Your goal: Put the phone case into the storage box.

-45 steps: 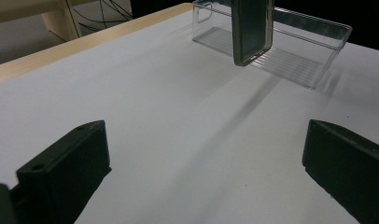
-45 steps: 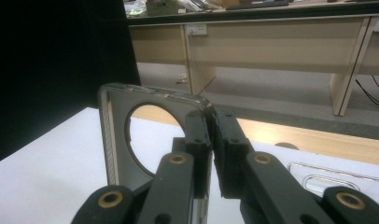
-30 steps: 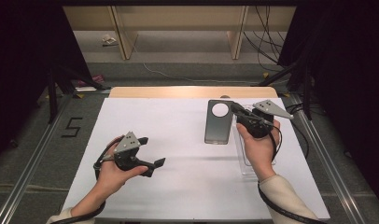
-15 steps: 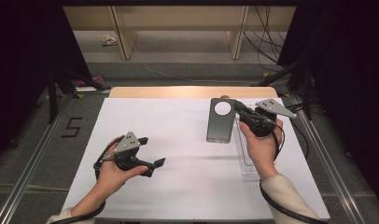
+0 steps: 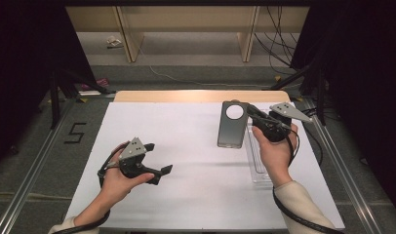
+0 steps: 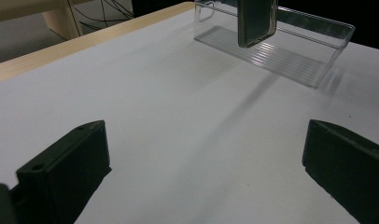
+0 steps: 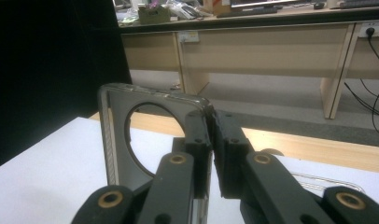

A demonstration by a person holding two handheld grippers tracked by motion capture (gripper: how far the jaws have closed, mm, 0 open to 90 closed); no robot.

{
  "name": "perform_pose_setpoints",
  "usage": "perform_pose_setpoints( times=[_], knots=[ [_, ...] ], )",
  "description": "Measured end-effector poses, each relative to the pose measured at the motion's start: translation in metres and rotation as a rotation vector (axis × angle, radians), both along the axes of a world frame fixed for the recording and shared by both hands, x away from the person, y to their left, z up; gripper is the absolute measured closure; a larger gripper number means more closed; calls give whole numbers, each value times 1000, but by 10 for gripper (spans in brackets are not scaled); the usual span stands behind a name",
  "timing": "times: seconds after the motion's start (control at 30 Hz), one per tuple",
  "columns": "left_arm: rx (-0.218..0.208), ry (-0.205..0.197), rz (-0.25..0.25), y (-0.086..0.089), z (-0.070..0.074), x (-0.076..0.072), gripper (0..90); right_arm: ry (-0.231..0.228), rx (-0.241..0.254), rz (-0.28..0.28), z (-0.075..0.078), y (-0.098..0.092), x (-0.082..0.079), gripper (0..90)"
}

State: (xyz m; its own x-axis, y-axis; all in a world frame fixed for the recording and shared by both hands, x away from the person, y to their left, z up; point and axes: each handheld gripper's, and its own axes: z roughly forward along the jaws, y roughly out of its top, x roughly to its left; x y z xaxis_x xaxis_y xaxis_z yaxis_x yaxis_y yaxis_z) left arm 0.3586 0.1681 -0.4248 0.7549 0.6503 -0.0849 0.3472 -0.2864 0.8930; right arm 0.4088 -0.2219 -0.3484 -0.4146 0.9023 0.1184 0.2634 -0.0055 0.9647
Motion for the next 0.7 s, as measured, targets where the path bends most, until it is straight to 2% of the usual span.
perform_pose_setpoints(
  times=[0.7],
  knots=[
    [0, -1, 4, 1, 0, 0, 2, -17, 20, -26, 8, -13, 2, 854]
  ],
)
